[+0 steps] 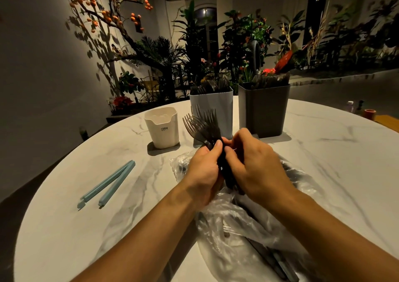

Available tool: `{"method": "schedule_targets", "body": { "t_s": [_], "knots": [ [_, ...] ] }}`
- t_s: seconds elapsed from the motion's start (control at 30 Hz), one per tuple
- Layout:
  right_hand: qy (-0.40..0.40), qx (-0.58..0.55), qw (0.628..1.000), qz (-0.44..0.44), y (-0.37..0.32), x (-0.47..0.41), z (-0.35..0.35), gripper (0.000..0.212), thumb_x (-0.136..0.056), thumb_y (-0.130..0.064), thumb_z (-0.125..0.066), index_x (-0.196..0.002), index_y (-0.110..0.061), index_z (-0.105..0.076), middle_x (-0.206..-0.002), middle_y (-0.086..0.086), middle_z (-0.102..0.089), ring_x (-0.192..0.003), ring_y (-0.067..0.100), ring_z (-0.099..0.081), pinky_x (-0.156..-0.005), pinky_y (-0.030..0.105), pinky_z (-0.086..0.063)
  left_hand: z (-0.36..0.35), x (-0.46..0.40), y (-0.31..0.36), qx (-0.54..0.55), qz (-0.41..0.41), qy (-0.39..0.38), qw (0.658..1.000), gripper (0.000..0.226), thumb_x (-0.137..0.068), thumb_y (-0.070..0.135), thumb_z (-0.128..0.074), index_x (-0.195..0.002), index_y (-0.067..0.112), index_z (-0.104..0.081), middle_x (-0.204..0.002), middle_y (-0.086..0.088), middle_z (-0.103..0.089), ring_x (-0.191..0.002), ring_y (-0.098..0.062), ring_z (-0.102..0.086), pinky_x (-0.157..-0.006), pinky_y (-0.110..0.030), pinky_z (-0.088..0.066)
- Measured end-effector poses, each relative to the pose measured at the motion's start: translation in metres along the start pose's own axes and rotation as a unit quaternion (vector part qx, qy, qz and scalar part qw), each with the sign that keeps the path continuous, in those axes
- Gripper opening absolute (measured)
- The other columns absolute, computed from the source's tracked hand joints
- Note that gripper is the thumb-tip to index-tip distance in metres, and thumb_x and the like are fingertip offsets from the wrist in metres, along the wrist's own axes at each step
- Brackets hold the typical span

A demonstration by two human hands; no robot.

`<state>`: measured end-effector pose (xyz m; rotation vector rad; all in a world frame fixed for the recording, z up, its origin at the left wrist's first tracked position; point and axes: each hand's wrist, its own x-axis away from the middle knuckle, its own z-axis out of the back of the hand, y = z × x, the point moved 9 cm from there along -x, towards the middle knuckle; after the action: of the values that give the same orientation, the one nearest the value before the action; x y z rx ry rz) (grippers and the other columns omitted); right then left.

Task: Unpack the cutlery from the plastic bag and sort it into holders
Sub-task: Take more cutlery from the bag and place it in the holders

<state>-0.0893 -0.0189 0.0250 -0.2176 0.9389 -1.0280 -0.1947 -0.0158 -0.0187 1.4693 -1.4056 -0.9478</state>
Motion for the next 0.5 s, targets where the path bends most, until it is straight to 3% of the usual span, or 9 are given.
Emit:
{"method": "schedule_targets", "body": {
  "t_s": [0.1, 0.17, 0.3, 0.4, 0.5],
  "knots": [
    [0.059, -0.023, 0.997, 0.040, -0.011, -0.001, 0.011, 0.026, -0.092, -0.055, -0.049, -0.096, -0.029, -0.047, -0.076, -0.016, -0.054, -0.069, 0.009, -0.057, -0.061, 0.037, -0.056, 0.001, 0.001, 0.008, -0.009, -0.025, 0.001, 1.000, 0.030, -0.107, 0.029, -0.043, -0.100, 0.012, -0.067, -0.089, -0.010, -0.074, -0.086, -0.021, -0.072, -0.075, -0.037, -0.058],
    [0.108, -0.042, 0.992, 0.057, -0.018, -0.005, 0.023, 0.027, -0.091, -0.053, -0.055, -0.098, -0.028, -0.050, -0.076, -0.016, -0.050, -0.069, 0.007, -0.053, -0.058, 0.032, -0.053, -0.002, 0.004, 0.012, -0.026, -0.039, -0.006, 0.999, 0.030, -0.107, 0.028, -0.042, -0.097, 0.011, -0.065, -0.082, -0.008, -0.073, -0.083, -0.022, -0.072, -0.080, -0.043, -0.059],
    [0.060, -0.149, 0.986, 0.034, -0.020, -0.014, 0.017, 0.034, -0.082, -0.046, -0.074, -0.104, -0.024, -0.060, -0.084, -0.015, -0.055, -0.075, 0.004, -0.055, -0.065, 0.017, -0.046, -0.010, 0.009, 0.005, -0.033, -0.035, -0.009, 0.999, 0.025, -0.107, 0.020, -0.042, -0.098, 0.014, -0.065, -0.084, -0.007, -0.073, -0.084, -0.021, -0.071, -0.084, -0.041, -0.058],
    [0.070, -0.179, 0.981, -0.015, -0.008, -0.015, 0.018, 0.039, -0.073, -0.046, -0.082, -0.101, -0.025, -0.062, -0.079, -0.013, -0.055, -0.070, 0.004, -0.054, -0.060, 0.014, -0.043, -0.020, 0.011, 0.005, -0.071, -0.042, -0.035, 0.996, 0.027, -0.108, 0.013, -0.036, -0.104, 0.021, -0.062, -0.103, -0.008, -0.072, -0.099, -0.020, -0.070, -0.091, -0.039, -0.057],
    [0.086, -0.186, 0.978, -0.047, 0.005, -0.017, 0.024, 0.036, -0.071, -0.046, -0.084, -0.095, -0.026, -0.065, -0.076, -0.011, -0.057, -0.067, 0.004, -0.055, -0.057, 0.015, -0.045, -0.026, 0.016, 0.006, -0.103, -0.049, -0.067, 0.991, 0.028, -0.108, 0.007, -0.032, -0.109, 0.019, -0.058, -0.105, -0.006, -0.068, -0.091, -0.013, -0.070, -0.075, -0.025, -0.059]
  ]
}}
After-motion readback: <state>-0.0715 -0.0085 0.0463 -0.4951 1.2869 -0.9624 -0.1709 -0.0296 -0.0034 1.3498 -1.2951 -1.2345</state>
